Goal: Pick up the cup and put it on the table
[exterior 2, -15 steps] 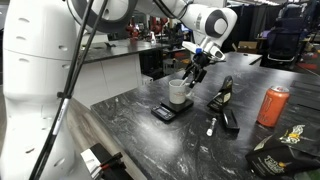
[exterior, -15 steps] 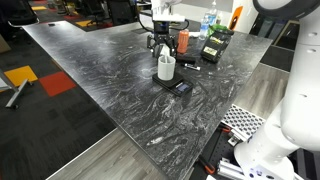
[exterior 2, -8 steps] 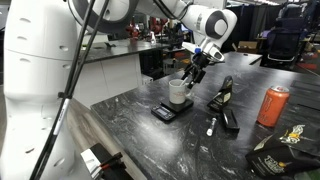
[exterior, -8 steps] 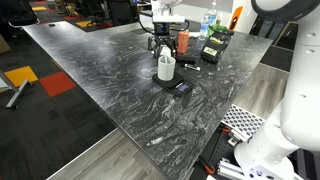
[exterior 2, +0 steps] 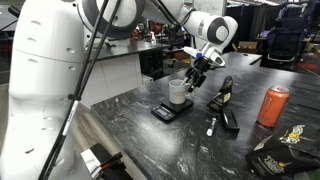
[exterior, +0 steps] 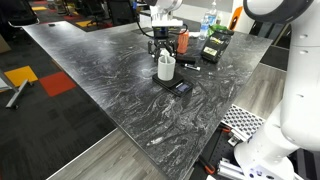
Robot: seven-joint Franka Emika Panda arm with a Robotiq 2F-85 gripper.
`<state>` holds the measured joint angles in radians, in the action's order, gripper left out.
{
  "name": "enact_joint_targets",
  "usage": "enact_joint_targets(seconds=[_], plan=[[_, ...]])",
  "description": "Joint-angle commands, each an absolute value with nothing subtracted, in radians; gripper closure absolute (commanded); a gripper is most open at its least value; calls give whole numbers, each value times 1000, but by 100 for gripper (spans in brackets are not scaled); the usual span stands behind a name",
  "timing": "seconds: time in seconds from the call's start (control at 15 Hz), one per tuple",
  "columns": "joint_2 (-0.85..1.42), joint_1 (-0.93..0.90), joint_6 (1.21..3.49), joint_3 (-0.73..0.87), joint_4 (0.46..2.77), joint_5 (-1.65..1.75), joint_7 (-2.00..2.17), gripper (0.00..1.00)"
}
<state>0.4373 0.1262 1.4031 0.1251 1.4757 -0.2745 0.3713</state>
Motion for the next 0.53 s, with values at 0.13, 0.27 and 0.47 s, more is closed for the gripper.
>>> enact_joint_targets(seconds=[0.13,0.27,0.47], plan=[[472,140,1370,125,1422,-304,377,56],[473,141,1374,125,1420,-312,380,70],[469,144,1377,125,1421,-320,380,91]])
